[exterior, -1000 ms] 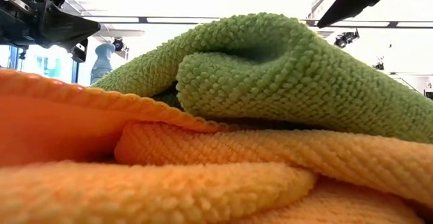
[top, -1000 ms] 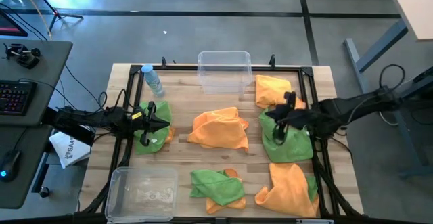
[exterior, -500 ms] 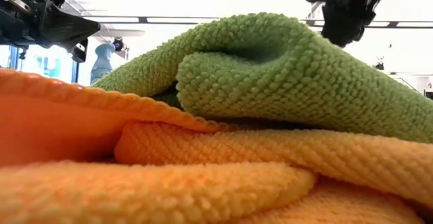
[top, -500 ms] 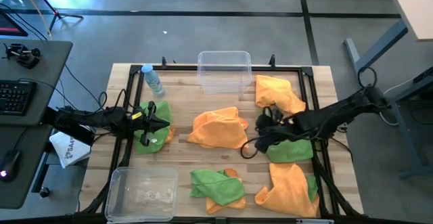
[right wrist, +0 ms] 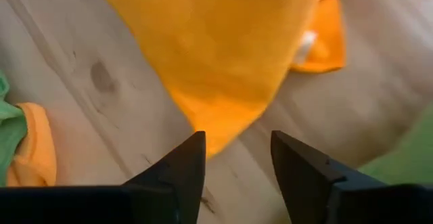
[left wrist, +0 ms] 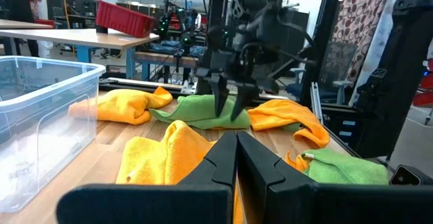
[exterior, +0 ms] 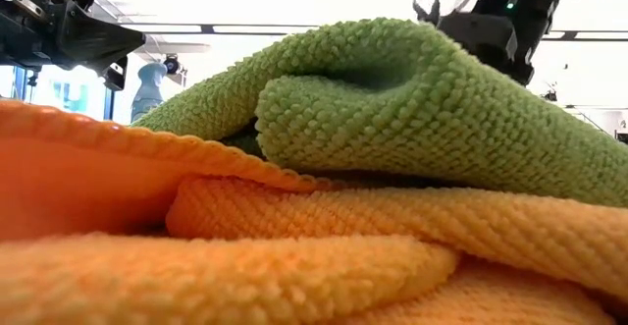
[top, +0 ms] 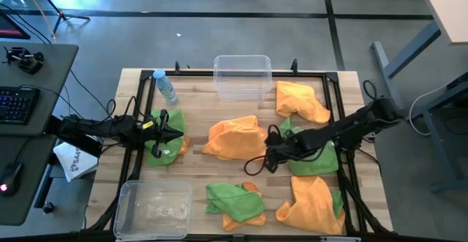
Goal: Sort microfiber towel by color & place in baskets
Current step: Put the orange towel into the top transparent bin
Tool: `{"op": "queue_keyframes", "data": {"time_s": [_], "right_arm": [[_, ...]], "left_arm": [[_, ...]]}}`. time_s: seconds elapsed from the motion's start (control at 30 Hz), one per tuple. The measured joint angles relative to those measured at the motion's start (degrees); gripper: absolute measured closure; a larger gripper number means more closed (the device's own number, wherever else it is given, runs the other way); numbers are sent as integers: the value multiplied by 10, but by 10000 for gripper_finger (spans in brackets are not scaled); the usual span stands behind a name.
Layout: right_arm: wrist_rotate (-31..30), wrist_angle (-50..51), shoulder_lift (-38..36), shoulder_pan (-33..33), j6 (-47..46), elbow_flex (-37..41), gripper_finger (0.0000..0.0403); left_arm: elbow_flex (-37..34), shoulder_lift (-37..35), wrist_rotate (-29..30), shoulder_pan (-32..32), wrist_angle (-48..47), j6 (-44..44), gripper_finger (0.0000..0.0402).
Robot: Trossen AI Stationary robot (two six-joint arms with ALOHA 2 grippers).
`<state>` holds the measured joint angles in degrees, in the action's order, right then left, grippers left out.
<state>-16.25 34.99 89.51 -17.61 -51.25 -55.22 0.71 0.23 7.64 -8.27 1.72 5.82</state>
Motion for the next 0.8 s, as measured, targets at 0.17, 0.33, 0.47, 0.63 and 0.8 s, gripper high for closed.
{"op": "queue_keyframes", "data": {"time_s": [0.17,0.33,0.47,0.63,0.8], "right_arm": [[13,-32,37,0,-31,0,222],[19,-36,65,9,-40,0,221],[19,-48,81,26,-39,0,221],[20,-64,100,49,-10,0,221],[43,-80,126,64,51,-1,222]], "left_arm": [[0,0,0,0,0,0,401],[0,0,0,0,0,0,401],[0,0,0,0,0,0,401],[0,0,0,0,0,0,401],[0,0,0,0,0,0,401]]}}
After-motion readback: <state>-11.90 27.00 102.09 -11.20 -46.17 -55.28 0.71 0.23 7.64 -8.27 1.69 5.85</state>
